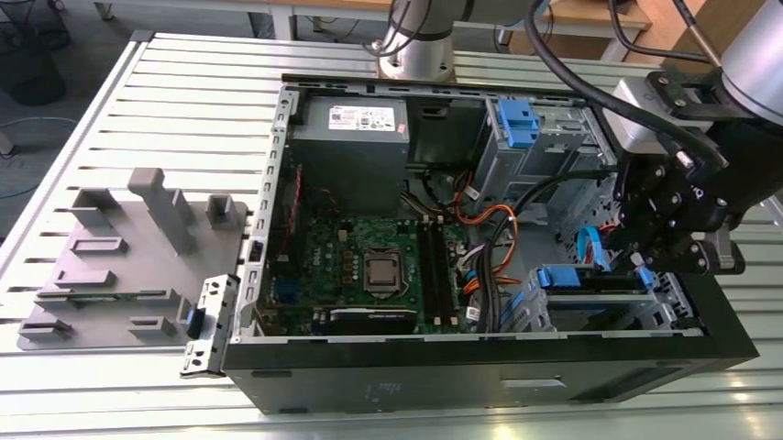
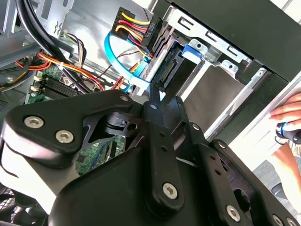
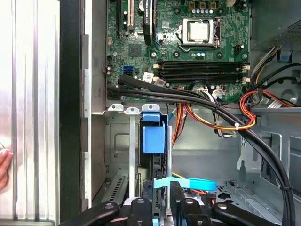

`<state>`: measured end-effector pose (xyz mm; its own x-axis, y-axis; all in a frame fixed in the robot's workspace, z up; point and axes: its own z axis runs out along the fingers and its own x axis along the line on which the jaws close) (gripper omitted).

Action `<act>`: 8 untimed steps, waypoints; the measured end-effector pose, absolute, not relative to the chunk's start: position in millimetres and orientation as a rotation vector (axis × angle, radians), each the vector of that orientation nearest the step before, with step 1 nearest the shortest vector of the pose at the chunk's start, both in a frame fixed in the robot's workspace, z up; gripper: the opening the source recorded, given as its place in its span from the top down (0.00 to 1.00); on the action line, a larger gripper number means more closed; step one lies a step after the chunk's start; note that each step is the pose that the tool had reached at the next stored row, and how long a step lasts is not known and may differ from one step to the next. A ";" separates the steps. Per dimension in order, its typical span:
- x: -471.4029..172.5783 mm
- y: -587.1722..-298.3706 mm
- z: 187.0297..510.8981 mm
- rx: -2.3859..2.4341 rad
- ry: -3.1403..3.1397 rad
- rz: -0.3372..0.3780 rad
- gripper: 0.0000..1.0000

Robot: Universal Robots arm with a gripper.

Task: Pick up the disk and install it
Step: 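Insert the first disk wire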

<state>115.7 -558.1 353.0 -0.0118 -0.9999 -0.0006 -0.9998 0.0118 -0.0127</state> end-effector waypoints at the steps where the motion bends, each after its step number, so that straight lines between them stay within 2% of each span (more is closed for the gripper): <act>1: 115.7 -558.0 353.0 -2.202 2.228 -0.014 0.71; 8: 118.2 -558.1 353.1 -2.202 2.228 -0.014 0.71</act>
